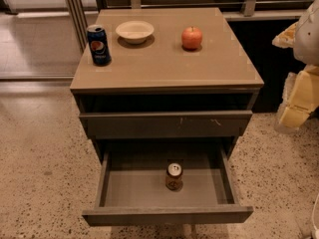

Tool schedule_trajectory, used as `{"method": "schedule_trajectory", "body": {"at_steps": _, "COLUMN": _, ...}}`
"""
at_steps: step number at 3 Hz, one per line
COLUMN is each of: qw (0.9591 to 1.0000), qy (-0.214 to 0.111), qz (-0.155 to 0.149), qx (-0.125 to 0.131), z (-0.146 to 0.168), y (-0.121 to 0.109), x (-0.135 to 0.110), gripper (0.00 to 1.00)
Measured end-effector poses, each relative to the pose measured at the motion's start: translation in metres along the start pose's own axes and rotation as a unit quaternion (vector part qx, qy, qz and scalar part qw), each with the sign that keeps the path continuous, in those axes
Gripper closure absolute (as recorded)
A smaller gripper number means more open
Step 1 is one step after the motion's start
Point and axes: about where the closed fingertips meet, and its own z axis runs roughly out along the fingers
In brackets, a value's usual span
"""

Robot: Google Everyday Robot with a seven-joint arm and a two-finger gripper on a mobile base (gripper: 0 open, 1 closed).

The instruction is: Pick orange can from middle drawer and place on counter

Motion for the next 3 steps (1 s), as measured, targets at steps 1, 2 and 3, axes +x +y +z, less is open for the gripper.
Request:
{"method": "schedule_trajectory", "body": {"at_steps": 1, "qw": 1.0, "qy": 0.0, "qz": 0.0, "qx": 0.0, "z": 0.0, "y": 0.0, "x": 0.0, "gripper": 0.0}}
{"method": "schedule_trajectory", "body": {"at_steps": 2, "qw": 1.0, "qy": -0.002, "qz": 0.0, "qx": 0.006, "z": 0.0, "y": 0.0, "x": -0.001, "gripper": 0.17}}
{"method": "schedule_trajectory", "body": {"at_steps": 3, "qw": 0.9997, "qy": -0.021, "qz": 0.01, "qx": 0.0, "z": 0.031, "y": 0.008, "x": -0.002, "gripper": 0.4}}
